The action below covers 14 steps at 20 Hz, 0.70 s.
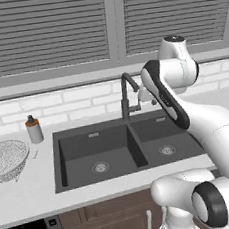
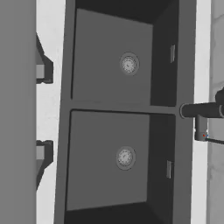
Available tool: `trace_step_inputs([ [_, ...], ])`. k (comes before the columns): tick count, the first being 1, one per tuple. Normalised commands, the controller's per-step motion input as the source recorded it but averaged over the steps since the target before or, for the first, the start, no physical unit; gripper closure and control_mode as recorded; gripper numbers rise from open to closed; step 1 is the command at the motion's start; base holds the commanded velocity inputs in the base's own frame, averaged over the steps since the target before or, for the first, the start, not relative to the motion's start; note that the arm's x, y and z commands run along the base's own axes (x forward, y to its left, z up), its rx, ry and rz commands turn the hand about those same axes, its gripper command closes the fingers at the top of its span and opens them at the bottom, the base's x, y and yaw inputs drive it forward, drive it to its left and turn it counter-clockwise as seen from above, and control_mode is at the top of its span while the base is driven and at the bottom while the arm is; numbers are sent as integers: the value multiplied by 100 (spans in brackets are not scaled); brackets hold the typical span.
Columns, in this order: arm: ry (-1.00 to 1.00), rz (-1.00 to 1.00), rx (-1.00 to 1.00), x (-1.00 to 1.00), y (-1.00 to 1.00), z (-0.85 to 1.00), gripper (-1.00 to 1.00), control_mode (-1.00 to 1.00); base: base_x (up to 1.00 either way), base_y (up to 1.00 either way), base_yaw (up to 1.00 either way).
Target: Put the colander in the sink, put the pear in the colander, and turn on the sink faucet and pour water over the colander.
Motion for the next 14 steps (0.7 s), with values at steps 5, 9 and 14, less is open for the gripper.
trace_step_inputs([
  [5,-9,0,0,-31,12,-2,-100,-100,0,0,0],
  [9,-5,0,0,-61,48,-13,-100,-100,0,0,0],
  [14,0,0,9,-58,63,-19,-100,-100,0,0,0],
])
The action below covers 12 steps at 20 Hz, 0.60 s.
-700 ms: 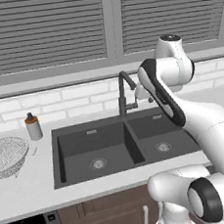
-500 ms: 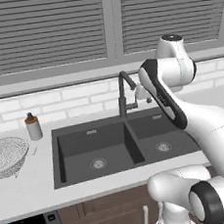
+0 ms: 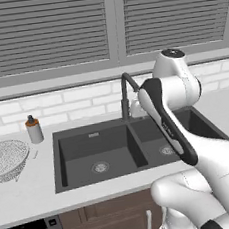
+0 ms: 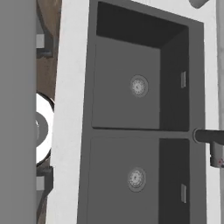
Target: Put the colander in the sink, put the pear in the colander, and turn on the sink faucet and pour water over the colander.
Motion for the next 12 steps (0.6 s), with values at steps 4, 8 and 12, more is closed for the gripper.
trace_step_inputs([
  [4,4,0,16,-37,72,-10,-100,-100,0,0,0],
  [8,3,-1,14,-13,92,-9,-100,-100,0,0,0],
  [12,0,-5,10,0,100,-11,-100,-100,0,0,0],
])
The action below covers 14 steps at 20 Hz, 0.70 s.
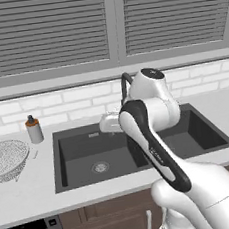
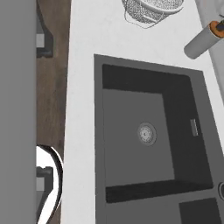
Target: Put the colander in the sink, put the pear in the colander, and turn on the sink faucet and pour water over the colander.
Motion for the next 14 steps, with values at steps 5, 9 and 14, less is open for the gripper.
trace_step_inputs([
  [5,0,-5,8,5,100,-13,-100,-100,0,0,0],
  [9,2,0,3,25,94,-27,-100,-100,0,0,0],
  [14,3,0,4,34,84,-35,-100,-100,0,0,0],
])
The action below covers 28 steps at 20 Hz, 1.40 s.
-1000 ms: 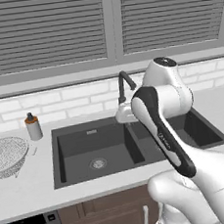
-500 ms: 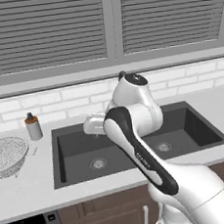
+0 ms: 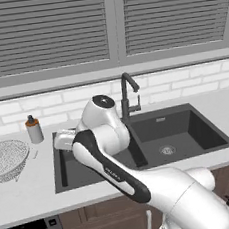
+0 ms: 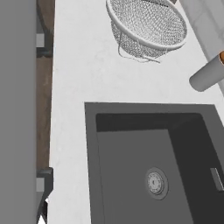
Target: Put the colander in the sink, put the pear in the colander, and turn on the sink faucet and pour water over the colander.
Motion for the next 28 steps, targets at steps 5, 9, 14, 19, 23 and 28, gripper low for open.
trace_step_inputs([
  [5,0,0,7,29,69,-8,-100,-100,0,0,0],
  [9,0,0,4,13,64,0,-100,-100,0,0,0],
  [14,6,0,0,8,48,0,-100,-100,0,0,0],
  [19,2,-1,0,17,45,0,-100,-100,0,0,0],
  [23,0,-3,0,26,46,0,-100,-100,0,0,0],
  [28,2,-6,0,25,37,-3,-100,-100,0,0,0],
])
